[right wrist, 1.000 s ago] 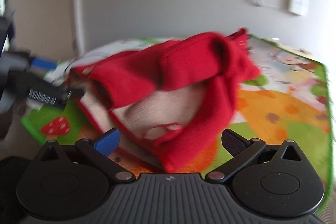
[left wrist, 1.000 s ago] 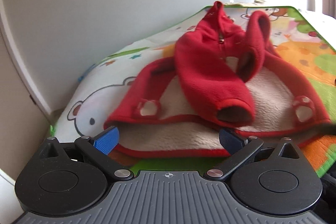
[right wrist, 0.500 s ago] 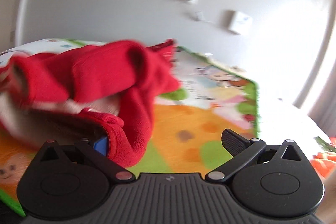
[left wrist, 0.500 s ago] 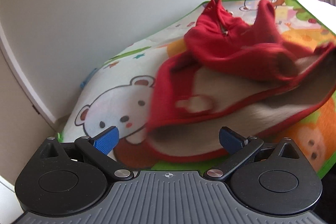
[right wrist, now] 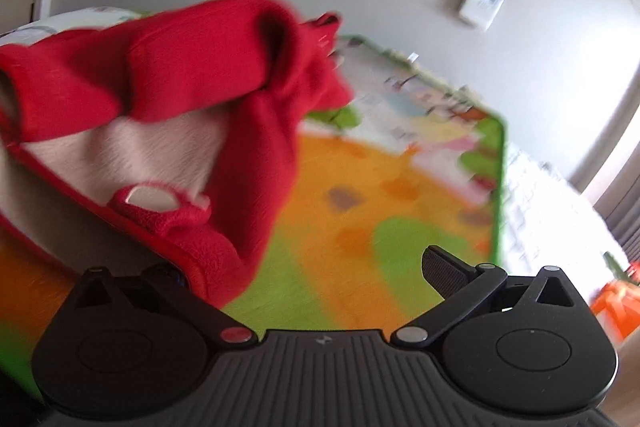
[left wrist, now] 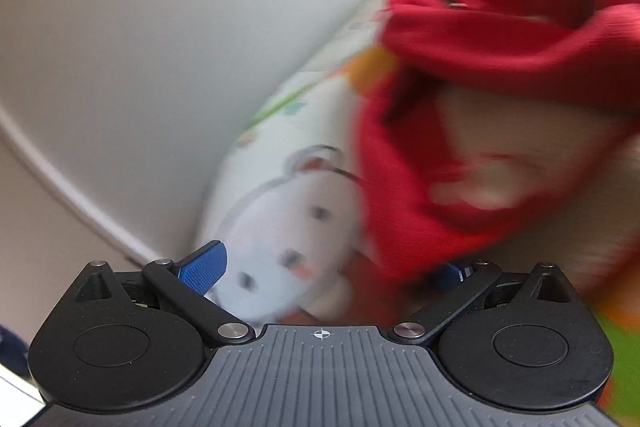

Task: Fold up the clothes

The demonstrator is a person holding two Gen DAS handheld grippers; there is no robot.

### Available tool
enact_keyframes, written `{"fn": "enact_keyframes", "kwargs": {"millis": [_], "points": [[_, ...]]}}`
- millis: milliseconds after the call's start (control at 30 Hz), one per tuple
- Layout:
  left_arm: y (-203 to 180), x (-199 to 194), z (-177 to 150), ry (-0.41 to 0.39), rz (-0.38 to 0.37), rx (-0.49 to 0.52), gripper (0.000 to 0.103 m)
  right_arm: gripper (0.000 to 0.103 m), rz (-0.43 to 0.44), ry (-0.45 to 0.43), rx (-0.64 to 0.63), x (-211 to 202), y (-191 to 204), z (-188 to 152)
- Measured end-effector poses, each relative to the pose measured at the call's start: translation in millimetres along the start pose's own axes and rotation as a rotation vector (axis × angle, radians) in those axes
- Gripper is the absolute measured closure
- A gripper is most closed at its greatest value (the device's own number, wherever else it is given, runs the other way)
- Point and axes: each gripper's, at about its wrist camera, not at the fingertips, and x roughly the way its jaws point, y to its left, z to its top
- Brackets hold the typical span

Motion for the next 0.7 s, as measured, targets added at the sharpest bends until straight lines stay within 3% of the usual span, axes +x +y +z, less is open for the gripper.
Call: {"fn": "enact_keyframes", "kwargs": {"millis": [167, 367, 500, 700], "points": [[34, -42, 30, -0.094, -0.067, -0.165, 0.0, 0.0, -0.047, -0.036, 0.021, -13, -34, 4], [6, -80, -21, -0.052, -0.219, -0.108, 0.0, 0.0, -0.082, -0.08, 0.042, -31, -70, 8], [1, -87, -35, -0.052, -0.311, -0.135, 0.0, 0.0, 0.07, -0.117, 0.026, -55, -59, 5], [4, -122, -4, -0.221, -0.437, -0.154, 0.0, 0.0, 0.297, -0.172, 0.002, -91, -43, 2]]}}
